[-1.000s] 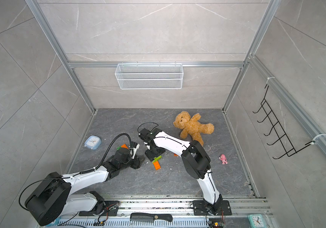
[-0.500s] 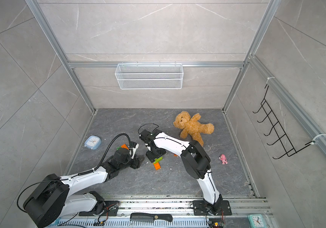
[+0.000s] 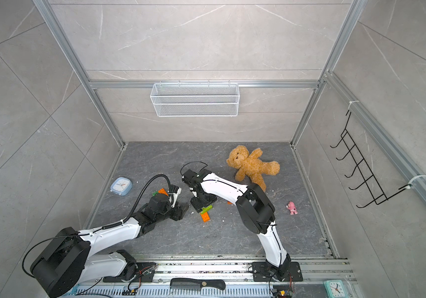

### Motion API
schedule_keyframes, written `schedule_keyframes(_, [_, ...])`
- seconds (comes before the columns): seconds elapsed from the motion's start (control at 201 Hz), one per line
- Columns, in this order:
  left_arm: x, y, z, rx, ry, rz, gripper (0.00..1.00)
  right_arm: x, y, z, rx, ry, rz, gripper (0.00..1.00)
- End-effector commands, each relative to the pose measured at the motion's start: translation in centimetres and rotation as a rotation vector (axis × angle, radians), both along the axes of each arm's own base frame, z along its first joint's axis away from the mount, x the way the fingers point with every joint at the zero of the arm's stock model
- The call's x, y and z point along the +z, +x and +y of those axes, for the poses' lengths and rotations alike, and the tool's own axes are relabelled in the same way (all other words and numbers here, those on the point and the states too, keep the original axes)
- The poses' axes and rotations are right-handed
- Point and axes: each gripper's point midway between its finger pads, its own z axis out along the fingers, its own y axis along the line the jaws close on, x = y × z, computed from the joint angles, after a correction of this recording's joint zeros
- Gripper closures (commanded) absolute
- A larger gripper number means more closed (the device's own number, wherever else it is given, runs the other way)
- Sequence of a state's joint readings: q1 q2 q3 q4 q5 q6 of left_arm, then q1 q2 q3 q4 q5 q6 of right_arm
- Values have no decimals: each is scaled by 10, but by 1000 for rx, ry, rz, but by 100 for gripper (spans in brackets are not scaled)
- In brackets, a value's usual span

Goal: Assemble a rectangle with lego
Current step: Assemble the lego brick at the center of the board.

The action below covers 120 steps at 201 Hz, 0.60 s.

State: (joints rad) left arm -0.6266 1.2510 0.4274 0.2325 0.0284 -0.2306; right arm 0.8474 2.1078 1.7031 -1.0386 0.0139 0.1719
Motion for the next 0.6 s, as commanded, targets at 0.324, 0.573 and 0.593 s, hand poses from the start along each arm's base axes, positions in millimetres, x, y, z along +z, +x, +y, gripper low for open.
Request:
schedule_keyframes(0.324, [8,2,-2,-22,-4,-48,34,-11,-3,2,-32,-9,26,75])
schedule_keyframes(0.573, [7,2,-2,-21,-2,-45,34,-12,-2,3,-39,-3,26,76])
schedule_keyframes(0.593, [7,2,-2,-22,-1,-44,34,-13,-2,3,-42,-5,27,76])
